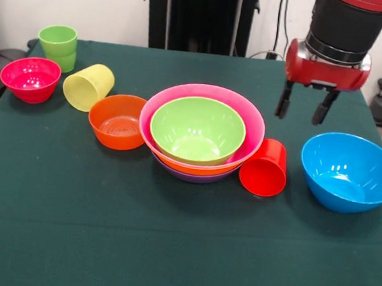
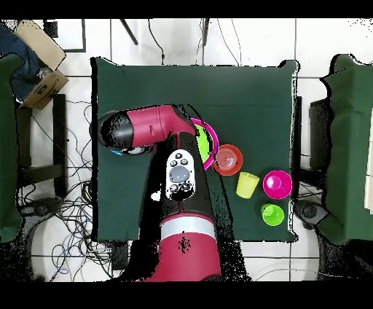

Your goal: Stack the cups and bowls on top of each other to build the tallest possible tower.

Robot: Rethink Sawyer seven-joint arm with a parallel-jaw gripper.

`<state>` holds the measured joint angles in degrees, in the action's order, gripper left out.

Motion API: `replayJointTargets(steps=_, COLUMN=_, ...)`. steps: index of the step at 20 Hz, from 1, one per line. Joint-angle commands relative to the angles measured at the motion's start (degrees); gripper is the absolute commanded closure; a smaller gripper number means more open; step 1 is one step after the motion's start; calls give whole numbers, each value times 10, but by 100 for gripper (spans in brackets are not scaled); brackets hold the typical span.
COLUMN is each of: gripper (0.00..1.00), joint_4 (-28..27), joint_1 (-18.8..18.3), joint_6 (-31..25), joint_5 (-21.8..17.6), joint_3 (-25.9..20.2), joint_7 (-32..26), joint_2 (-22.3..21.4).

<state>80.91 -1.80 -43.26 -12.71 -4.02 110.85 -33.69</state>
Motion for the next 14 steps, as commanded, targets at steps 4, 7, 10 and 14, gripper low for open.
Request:
replayJointTargets(steps=4, gripper=0, joint_4=-29, joint_1=5, joint_6=-82, joint_5=-61, joint_3=-83, joint_7=-134, joint_2=50)
replayJointTargets(steps=7, gripper=0, joint_4=-21, joint_1=8, joint_6=-89, joint_5=-58, joint_3=-87, joint_7=-119, joint_2=40)
replayJointTargets(steps=10, gripper=0, joint_4=-25, joint_1=13, joint_6=-94, joint_5=-55, joint_3=-86, joint_7=-101, joint_2=39)
replayJointTargets(steps=14, gripper=0, joint_4=-18, joint_1=12, joint_6=-91, joint_5=-53, joint_3=-86, joint_7=-82, joint_2=40)
